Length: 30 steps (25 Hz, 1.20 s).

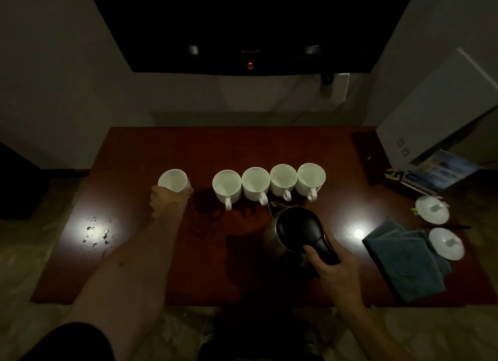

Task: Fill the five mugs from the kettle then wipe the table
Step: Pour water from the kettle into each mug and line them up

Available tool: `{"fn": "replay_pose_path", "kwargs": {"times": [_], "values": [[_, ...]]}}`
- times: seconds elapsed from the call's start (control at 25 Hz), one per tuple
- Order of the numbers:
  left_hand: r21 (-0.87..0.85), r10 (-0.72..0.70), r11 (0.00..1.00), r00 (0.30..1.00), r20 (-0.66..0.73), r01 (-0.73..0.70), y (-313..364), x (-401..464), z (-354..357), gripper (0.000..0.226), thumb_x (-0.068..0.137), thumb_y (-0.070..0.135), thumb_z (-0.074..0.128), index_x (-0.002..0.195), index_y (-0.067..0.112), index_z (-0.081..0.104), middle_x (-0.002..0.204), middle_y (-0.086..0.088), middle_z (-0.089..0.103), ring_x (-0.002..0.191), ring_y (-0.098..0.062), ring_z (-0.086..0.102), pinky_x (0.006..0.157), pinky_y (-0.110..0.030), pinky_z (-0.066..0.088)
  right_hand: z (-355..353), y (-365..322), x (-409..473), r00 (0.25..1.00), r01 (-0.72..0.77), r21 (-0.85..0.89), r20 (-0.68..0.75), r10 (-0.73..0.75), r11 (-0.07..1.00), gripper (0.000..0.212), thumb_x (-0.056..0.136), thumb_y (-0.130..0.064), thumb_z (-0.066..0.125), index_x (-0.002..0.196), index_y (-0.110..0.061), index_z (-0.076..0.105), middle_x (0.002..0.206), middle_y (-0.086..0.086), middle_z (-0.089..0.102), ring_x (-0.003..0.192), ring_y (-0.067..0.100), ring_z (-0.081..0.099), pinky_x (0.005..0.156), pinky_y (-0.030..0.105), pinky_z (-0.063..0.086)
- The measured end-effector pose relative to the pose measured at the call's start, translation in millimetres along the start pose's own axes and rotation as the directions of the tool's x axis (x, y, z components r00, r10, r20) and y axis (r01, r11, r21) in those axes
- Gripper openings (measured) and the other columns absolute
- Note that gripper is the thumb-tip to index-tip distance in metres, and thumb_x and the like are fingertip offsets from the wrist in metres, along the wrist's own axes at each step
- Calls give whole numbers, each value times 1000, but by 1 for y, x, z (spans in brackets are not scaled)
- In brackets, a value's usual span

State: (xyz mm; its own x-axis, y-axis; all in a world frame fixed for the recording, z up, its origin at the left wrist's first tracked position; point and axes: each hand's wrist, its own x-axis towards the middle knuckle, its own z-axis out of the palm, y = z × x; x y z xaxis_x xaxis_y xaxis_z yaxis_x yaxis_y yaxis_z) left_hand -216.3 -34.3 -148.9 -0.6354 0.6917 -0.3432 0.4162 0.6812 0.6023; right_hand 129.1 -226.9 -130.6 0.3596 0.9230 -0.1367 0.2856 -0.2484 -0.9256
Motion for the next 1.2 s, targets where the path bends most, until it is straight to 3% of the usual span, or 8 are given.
{"fn": "replay_pose_path", "kwargs": {"times": [0.12, 0.24, 0.32, 0.48, 0.8, 0.96, 1.08, 1.2], "values": [[-59, 14, 998, 998, -57, -18, 6, 4, 6, 102, 66, 39, 89, 144, 3, 34, 142, -19, 47, 130, -39, 48, 101, -58, 45, 1, -6, -1, 999, 19, 38, -28, -18, 999, 101, 62, -79, 71, 144, -23, 51, 107, -23, 66, 95, -23, 62, 86, 5, 52], [-78, 40, 996, 998, -51, -44, 4, 9, 12, 101, 68, 42, 88, 144, 4, 33, 143, -18, 47, 130, -38, 47, 101, -59, 44, 2, 1, 1, 1000, 15, 51, -19, -15, 999, 94, 67, -65, 81, 143, -16, 57, 109, -20, 68, 97, -21, 63, 84, 2, 50], [-70, 68, 995, 997, -46, -72, -1, 7, 14, 101, 66, 44, 88, 143, 5, 35, 141, -16, 48, 129, -37, 49, 100, -58, 46, 2, 7, 3, 1000, 15, 11, -25, -14, 1000, 80, 75, -41, 88, 143, -11, 59, 107, -21, 67, 95, -20, 64, 81, 0, 48], [-40, 135, 990, 991, -11, -136, -16, -17, 13, 99, 66, 42, 89, 143, 8, 37, 140, -14, 49, 128, -35, 49, 100, -56, 47, 2, 5, 2, 999, 35, -48, 4, -35, 998, 70, 81, -32, 84, 145, -16, 59, 107, -10, 73, 95, -8, 69, 79, 6, 52], [-73, 133, 989, 986, 101, -126, -53, -109, 18, 97, 64, 37, 91, 142, 13, 39, 138, -12, 51, 125, -36, 51, 98, -55, 47, -9, -2, 0, 998, 29, -22, 62, -27, 999, 87, 76, -57, 79, 149, -19, 53, 113, -12, 73, 101, -1, 70, 89, 24, 60], [-61, 154, 988, 972, 175, -145, -64, -150, 21, 96, 64, 41, 91, 142, 18, 40, 137, -8, 52, 124, -33, 52, 97, -53, 47, -19, -9, 0, 993, 46, -46, 108, -41, 998, 70, 82, -32, 85, 144, -17, 57, 101, -26, 67, 93, -18, 65, 81, 6, 53], [-36, 210, 978, 940, 268, -208, -67, -169, 30, 92, 63, 43, 91, 139, 24, 42, 137, -2, 52, 124, -30, 53, 97, -51, 47, -35, -12, -2, 992, 75, -80, 111, -66, 994, 64, 80, -29, 86, 138, -19, 63, 102, -31, 69, 98, -12, 68, 85, 5, 52], [9, 264, 958, 895, 361, -286, -61, -183, 39, 88, 63, 36, 91, 137, 29, 43, 135, 2, 54, 124, -27, 53, 97, -50, 47, -52, -19, -9, 985, 110, -105, 142, -95, 988, 53, 81, -19, 86, 127, -31, 63, 86, -43, 67, 91, -19, 66, 80, 1, 49]]}}
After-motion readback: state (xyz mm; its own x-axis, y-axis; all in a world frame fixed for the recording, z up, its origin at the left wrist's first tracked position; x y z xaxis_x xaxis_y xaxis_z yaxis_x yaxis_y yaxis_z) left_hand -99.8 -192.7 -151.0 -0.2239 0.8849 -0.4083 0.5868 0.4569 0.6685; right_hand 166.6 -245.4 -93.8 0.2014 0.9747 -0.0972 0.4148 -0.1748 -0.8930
